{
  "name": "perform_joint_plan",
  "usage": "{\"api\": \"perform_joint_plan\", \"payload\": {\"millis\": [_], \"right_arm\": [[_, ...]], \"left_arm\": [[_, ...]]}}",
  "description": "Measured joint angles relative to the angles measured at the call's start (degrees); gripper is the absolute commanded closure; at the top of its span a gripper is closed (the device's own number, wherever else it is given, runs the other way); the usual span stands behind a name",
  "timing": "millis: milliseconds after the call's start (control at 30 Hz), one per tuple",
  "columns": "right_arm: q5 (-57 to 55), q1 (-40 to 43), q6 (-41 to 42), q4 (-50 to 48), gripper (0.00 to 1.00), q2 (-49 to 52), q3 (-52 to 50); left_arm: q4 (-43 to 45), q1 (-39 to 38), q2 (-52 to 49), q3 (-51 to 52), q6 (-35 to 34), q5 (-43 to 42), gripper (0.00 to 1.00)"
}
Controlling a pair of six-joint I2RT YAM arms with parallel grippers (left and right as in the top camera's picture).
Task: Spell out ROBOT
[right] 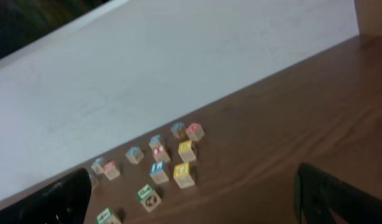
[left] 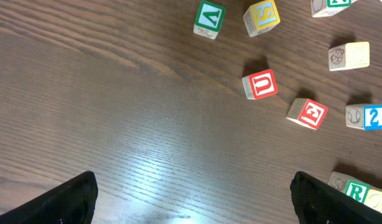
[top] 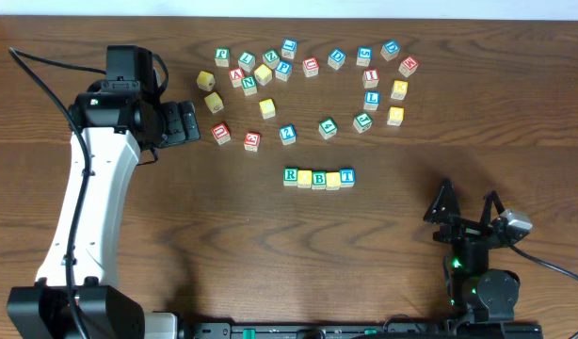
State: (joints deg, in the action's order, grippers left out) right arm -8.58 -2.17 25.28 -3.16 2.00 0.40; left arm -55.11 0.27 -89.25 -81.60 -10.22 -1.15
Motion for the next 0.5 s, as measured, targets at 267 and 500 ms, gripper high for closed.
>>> {"api": "perform_joint_plan", "payload": {"millis": [267, 500], "right_arm": [[0.0, -1.3, 0.2, 6.3, 0.01, -1.4, 0.0], [0.1, -2.7, 0.2, 6.3, 0.01, -1.3, 0.0]], "left_arm": [[0.0, 0.0, 0.0, 0.0, 0.0, 0.0, 0.02], [0.0, 0.0, 0.0, 0.0, 0.0, 0.0, 0.03]]}}
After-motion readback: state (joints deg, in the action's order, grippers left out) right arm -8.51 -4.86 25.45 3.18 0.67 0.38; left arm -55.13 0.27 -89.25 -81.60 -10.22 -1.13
